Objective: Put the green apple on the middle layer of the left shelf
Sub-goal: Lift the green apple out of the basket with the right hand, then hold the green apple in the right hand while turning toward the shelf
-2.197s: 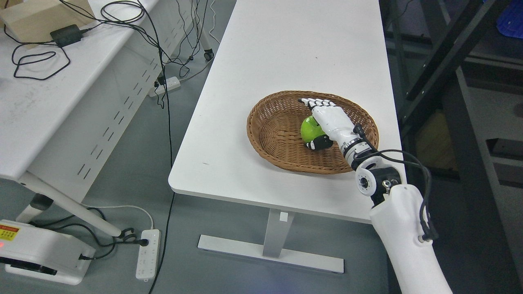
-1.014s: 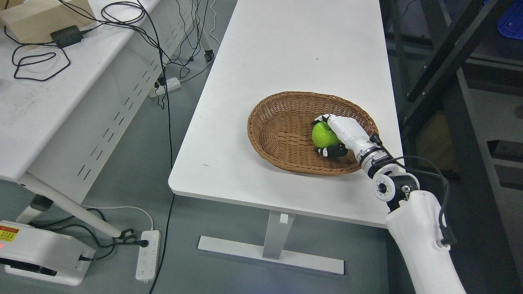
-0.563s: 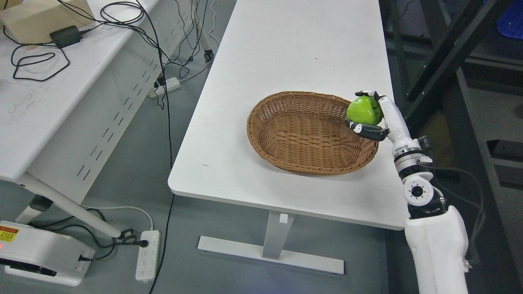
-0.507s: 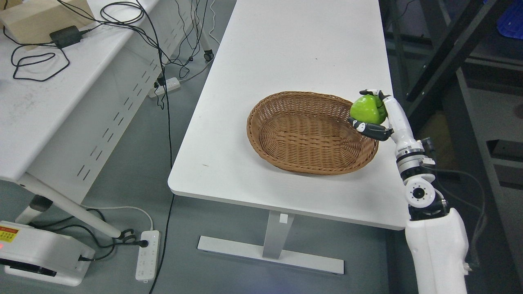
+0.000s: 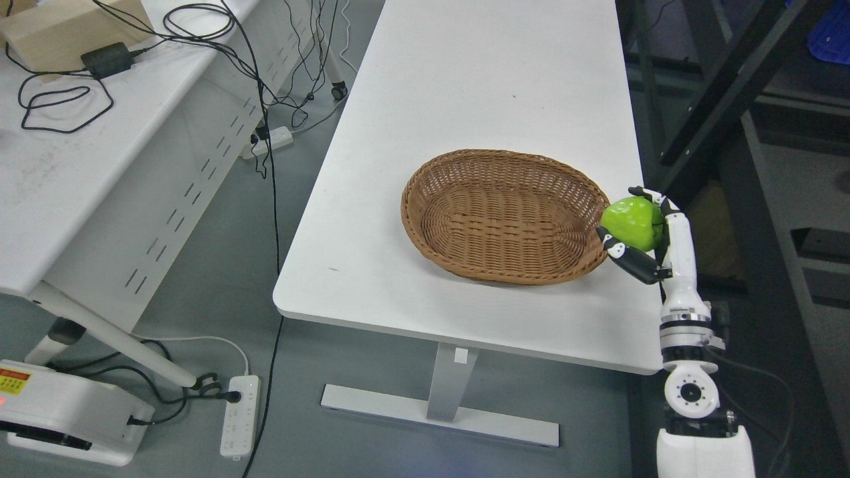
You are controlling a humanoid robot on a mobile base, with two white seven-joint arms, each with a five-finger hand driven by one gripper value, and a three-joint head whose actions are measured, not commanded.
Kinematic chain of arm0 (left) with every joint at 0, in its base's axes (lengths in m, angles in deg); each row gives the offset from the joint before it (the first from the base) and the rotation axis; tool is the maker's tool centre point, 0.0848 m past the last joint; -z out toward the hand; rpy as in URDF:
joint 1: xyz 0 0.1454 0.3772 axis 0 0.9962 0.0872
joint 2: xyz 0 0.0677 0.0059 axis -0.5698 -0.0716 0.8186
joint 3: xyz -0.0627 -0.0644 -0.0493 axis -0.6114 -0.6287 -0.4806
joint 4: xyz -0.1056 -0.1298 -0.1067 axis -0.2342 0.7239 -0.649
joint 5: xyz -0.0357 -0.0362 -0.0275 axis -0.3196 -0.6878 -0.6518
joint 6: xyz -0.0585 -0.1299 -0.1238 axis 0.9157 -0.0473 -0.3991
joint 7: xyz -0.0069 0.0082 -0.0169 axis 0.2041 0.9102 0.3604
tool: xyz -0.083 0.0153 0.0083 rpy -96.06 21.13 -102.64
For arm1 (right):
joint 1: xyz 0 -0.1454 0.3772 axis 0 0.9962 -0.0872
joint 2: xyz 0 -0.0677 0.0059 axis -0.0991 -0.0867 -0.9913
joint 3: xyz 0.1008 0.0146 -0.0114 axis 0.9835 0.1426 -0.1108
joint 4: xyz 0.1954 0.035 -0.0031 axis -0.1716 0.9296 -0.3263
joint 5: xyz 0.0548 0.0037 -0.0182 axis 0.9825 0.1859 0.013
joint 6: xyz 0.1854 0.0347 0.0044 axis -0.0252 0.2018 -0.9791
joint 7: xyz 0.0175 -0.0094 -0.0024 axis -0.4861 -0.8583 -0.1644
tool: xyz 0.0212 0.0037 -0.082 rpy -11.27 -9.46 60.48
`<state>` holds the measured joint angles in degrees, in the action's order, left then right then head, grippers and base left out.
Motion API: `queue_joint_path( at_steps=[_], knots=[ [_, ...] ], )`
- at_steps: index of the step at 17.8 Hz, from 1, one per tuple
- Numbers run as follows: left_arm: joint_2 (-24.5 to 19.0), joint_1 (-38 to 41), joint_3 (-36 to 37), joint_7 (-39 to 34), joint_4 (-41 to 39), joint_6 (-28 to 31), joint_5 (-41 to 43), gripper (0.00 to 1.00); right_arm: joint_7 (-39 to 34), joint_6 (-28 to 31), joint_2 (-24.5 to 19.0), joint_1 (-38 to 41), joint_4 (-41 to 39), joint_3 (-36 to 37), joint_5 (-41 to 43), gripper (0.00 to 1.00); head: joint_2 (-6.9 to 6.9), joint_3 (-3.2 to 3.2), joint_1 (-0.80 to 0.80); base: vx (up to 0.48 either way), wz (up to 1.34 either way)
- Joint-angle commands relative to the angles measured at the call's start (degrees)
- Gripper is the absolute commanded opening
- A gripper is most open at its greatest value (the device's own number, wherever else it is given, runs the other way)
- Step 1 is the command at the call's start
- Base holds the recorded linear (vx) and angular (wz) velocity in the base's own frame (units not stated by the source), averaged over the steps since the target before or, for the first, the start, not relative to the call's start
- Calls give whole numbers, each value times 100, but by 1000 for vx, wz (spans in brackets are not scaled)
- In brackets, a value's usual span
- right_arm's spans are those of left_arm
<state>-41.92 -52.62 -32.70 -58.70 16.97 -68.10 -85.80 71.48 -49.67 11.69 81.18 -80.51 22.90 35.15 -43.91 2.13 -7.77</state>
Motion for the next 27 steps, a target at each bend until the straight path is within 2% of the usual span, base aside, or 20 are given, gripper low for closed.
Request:
queue_joint_path(
  at_steps=[1,8,12,18,21,27],
  knots=[
    [-100,0,0,1,-1,0,0,100,1,17,-196,357,-584,271,219,0,0,0,0,-10,0],
    [-100,0,0,1,-1,0,0,100,-8,9,-196,409,-584,219,589,0,0,0,0,-41,-1],
    [-100,0,0,1,-1,0,0,100,-25,-26,-196,436,-584,87,1318,0,0,0,0,-156,-49],
    [-100,0,0,1,-1,0,0,100,-25,-281,-196,638,-584,-123,1354,0,0,0,0,-194,57],
    [-100,0,0,1,-1,0,0,100,-8,-255,-196,778,-575,-405,1345,0,0,0,0,-172,-129],
    [-100,0,0,1,-1,0,0,100,-8,-255,-196,823,-575,-449,1345,0,0,0,0,-211,-220]
  ],
)
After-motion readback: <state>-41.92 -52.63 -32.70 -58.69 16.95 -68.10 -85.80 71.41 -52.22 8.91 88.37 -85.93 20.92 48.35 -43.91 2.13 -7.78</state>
